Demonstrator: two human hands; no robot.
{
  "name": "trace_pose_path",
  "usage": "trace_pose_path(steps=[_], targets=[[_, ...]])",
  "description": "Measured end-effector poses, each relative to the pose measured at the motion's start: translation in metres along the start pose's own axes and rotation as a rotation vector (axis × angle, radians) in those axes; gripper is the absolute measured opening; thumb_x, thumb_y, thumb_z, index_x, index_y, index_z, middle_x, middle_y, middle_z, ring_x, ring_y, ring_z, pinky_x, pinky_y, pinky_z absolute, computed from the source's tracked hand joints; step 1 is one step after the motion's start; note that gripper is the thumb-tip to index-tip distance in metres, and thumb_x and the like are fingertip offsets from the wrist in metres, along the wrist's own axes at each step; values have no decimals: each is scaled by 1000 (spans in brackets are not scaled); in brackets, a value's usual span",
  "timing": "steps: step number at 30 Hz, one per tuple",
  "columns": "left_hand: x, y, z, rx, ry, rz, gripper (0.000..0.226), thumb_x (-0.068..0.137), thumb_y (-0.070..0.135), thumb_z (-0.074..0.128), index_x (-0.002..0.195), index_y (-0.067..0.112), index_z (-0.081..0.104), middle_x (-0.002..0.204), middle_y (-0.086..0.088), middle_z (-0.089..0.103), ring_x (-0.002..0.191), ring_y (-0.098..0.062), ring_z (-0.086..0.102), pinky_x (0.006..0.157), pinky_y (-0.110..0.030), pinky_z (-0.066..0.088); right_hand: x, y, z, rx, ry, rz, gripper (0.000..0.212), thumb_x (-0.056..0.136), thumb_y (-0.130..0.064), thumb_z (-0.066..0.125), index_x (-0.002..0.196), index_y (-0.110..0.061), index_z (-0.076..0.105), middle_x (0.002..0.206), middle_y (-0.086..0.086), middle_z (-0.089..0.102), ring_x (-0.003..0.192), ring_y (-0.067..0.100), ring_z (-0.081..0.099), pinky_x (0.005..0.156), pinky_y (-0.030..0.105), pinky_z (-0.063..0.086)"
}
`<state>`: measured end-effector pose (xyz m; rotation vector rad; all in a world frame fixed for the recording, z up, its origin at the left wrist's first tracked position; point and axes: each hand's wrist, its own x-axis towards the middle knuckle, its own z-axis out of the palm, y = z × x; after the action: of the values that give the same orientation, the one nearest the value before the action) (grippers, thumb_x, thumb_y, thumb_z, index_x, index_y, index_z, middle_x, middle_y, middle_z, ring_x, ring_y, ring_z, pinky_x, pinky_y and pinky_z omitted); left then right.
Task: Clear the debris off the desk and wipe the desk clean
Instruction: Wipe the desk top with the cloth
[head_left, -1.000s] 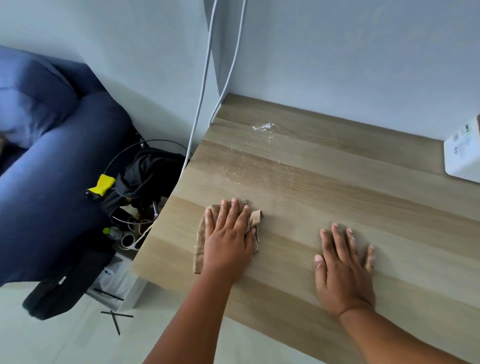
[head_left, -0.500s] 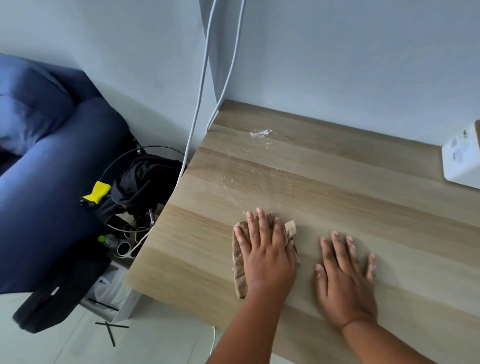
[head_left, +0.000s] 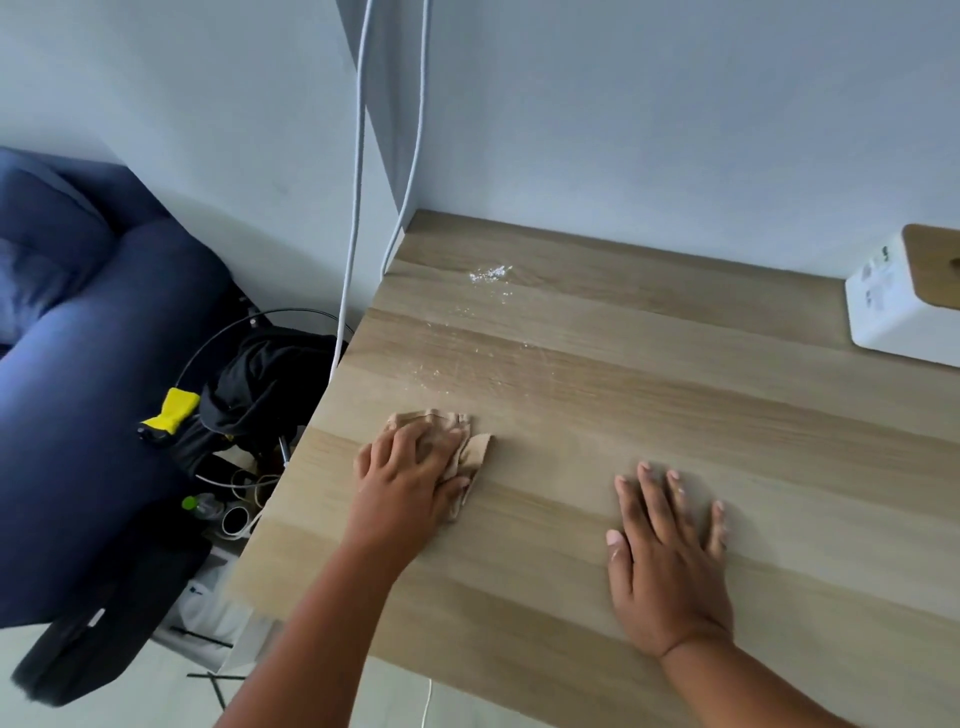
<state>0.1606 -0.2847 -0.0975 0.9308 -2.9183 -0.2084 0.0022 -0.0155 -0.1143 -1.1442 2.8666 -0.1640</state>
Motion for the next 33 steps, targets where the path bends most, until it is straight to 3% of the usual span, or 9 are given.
trace_pose_path(steps=[2, 5, 10, 16, 20, 23, 27, 30, 33], targets=[[-19, -14, -2, 4, 1, 36, 53, 96, 55, 45, 145, 38, 52, 145, -2, 51, 133, -32, 48, 107, -49, 38, 0, -1, -2, -4, -2, 1, 64, 93, -41, 36, 151, -19, 50, 167, 4, 31, 154, 32, 28, 119, 71, 16], [-49, -31, -4, -4, -6, 2, 54, 97, 44, 41, 149, 30, 51, 157, -1, 45, 146, -28, 38, 117, -44, 28, 0, -2, -4, 2, 3, 2, 65, 92, -41, 36, 150, -18, 51, 166, 5, 33, 153, 32, 31, 118, 71, 17], [-70, -27, -7, -46, -32, -164, 59, 100, 50, 32, 154, 28, 44, 166, -2, 31, 158, -26, 14, 125, -51, 20, 0, -3, -7, 14, 11, 2, 65, 92, -41, 36, 149, -17, 53, 166, 5, 34, 153, 32, 31, 117, 72, 19], [-19, -22, -2, -67, -47, -323, 61, 101, 60, 24, 158, 39, 29, 171, -7, 15, 158, -28, -2, 126, -55, 2, 1, -4, -8, 11, -7, 8, 66, 91, -41, 35, 150, -17, 52, 166, 5, 33, 153, 32, 32, 117, 72, 19], [36, -23, 5, -48, -98, -397, 60, 103, 61, 22, 160, 43, 20, 172, -8, 4, 157, -30, -8, 125, -57, -2, 1, -4, -8, 14, -7, 5, 66, 92, -41, 35, 150, -17, 51, 166, 4, 32, 153, 32, 30, 117, 72, 19], [62, -12, 4, -35, -131, -332, 59, 102, 61, 23, 159, 44, 21, 172, -2, 6, 157, -29, -5, 125, -56, 0, 0, -3, -8, 18, -1, 4, 65, 92, -41, 35, 151, -17, 51, 167, 4, 32, 154, 31, 29, 118, 72, 19], [47, 12, 2, -29, -138, -114, 61, 99, 61, 23, 157, 42, 31, 171, 3, 12, 159, -24, 0, 127, -50, 0, 0, -3, -7, 18, 10, 10, 65, 92, -40, 35, 150, -16, 52, 166, 4, 33, 153, 32, 31, 118, 71, 18], [12, 15, 2, -57, -120, 43, 57, 100, 58, 31, 152, 39, 43, 169, 4, 24, 158, -21, 11, 127, -50, 11, 1, -4, -5, 12, 3, 11, 66, 91, -41, 35, 150, -17, 52, 166, 4, 33, 153, 32, 32, 118, 71, 18], [-20, -5, 1, -109, -103, 89, 54, 101, 55, 39, 150, 35, 49, 166, 6, 29, 157, -18, 15, 125, -53, 19, 1, -3, -4, 14, 8, 8, 66, 90, -41, 37, 149, -17, 54, 165, 5, 35, 152, 33, 33, 117, 71, 19]])
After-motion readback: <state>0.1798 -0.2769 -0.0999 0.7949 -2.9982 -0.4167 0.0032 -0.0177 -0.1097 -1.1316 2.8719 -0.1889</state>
